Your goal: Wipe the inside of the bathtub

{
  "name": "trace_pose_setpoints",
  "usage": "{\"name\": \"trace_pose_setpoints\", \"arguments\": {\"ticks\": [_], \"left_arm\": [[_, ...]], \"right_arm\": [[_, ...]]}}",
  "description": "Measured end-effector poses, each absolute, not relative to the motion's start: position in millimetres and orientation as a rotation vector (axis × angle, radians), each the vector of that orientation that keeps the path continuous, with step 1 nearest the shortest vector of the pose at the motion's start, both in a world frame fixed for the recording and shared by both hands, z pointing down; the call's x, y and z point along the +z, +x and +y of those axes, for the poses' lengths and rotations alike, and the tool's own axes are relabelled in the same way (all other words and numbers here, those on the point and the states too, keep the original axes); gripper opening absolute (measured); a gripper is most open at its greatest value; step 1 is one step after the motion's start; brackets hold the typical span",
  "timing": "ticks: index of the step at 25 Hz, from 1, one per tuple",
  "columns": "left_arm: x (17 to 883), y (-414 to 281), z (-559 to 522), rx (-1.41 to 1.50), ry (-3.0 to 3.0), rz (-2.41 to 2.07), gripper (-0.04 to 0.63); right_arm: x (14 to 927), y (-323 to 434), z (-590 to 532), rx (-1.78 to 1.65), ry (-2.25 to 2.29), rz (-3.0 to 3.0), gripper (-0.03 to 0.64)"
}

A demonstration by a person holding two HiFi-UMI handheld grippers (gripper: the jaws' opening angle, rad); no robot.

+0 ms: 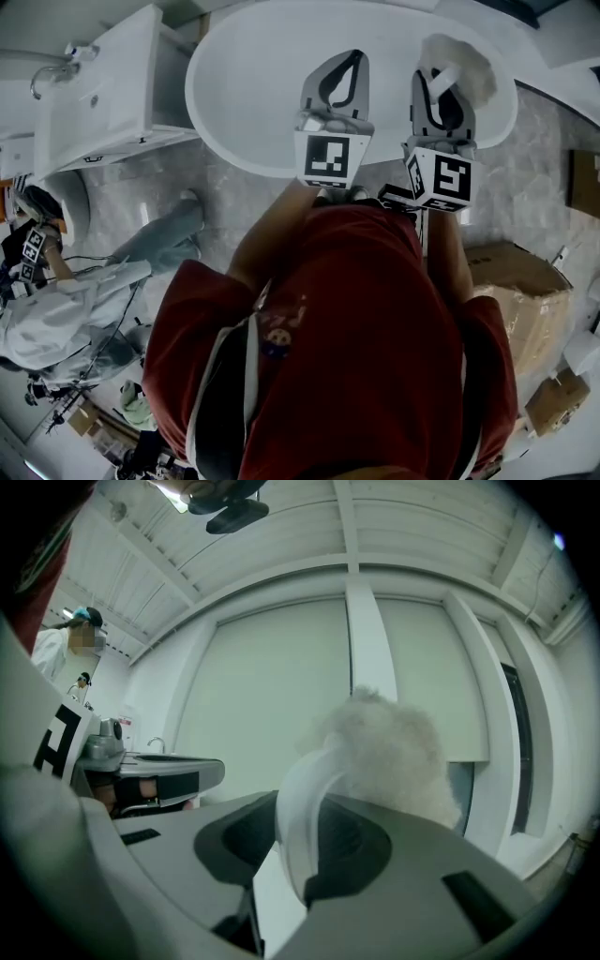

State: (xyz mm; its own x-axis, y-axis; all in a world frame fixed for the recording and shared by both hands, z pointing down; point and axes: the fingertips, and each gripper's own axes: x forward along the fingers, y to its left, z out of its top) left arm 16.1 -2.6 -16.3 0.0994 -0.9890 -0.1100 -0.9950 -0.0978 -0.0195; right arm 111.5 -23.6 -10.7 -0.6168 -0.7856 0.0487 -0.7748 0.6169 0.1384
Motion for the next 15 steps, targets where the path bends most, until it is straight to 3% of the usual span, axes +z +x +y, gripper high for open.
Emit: {"name": "trace_pose_setpoints", "arguments": {"ticks": [3, 15], "left_arm": [[-20, 46, 8, 0.074, -2.269, 2.01, 0.015], [-16, 45, 17, 0.083, -2.286, 2.008, 0.015]], "right_arm": [[-14, 137, -13, -0.152, 1.324, -2.73, 0.097], [-5, 131, -5, -0.14, 1.298, -2.715, 0.097]]}}
